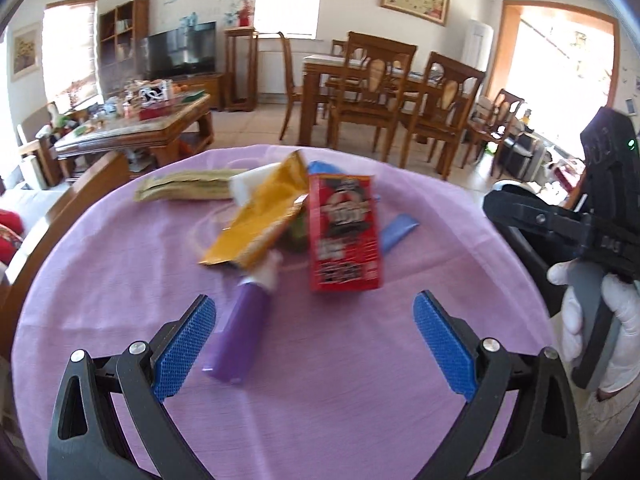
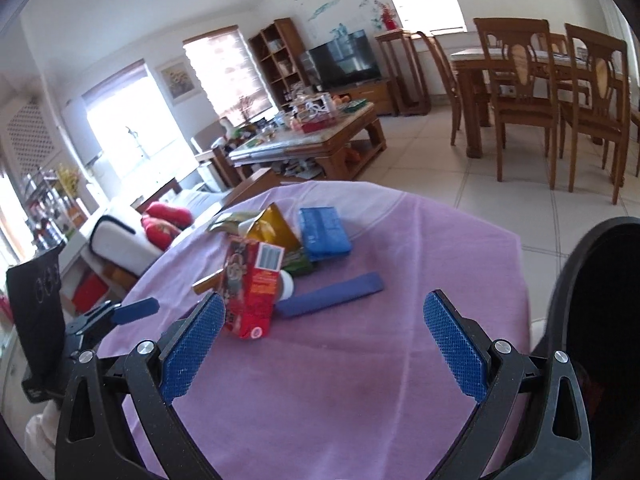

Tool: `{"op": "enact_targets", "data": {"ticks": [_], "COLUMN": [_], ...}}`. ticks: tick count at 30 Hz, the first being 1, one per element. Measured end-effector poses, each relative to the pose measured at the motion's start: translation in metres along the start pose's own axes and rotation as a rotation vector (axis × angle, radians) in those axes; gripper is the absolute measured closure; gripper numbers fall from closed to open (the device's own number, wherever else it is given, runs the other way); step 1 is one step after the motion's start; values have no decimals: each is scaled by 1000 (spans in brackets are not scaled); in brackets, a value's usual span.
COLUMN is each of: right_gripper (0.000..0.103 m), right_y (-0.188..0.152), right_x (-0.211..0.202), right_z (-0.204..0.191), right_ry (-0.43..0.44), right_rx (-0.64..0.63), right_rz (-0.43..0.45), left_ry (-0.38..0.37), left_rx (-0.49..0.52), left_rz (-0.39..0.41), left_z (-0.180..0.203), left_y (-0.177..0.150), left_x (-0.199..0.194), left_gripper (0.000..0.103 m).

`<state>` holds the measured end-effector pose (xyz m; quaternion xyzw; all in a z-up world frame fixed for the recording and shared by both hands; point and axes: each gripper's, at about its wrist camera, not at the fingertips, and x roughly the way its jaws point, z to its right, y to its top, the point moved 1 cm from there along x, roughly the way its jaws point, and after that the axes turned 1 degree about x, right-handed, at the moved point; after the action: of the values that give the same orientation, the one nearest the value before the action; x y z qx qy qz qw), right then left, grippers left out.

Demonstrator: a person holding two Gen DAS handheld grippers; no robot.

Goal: Collect trash
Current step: 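Grasp the purple tube with the left tool while the right tool grasps the red milk box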

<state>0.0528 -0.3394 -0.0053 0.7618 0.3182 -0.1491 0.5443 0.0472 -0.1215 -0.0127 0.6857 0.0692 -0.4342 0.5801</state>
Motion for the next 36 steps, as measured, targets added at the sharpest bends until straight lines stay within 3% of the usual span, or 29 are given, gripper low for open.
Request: {"op": "enact_targets", "data": {"ticks": [6,12,16,19,20,21,22,23,26,36], "right_gripper": [5,5,5,6,8,19,32,33,36,42], "right_y": [-2,3,2,2,1,-1,-2,-3,-3,-8], "right_x": [42,78,95,110,114,117,121,125,126,112], "right_z": [-50,-79,-89,-93,-94,-93,-93,-92,-90,-85], "right_ry": [5,-16,-40,-76,-85,-93,-100,-96,-92,-39], "right_rx": [-69,-100,-103,-123,-130,-135,-136,-131,-134,-128], "right_rz": [-67,-111,-133,-152,-154,-159,-175,-181,-170,-154], "left_ry": [60,91,90,94,93,89,82,76,78,30], "left_rx": [-9,26,42,18,9,5,-2,-8,-19,-61], "left_rz": [-41,-79,-124,-139,-142,-143,-150,-160,-149,-135], "left_z": [-38,-42,-42,-45,-47,-47,-48,-49,-52,-53], "left_y": [-2,-2,-7,-10,-11,-11,-13,-14,-13,-11], "left_x": [9,18,26,30,31,32,33,34,33,31], "left_gripper": [5,6,21,22,23,26,37,48,61,71]}}
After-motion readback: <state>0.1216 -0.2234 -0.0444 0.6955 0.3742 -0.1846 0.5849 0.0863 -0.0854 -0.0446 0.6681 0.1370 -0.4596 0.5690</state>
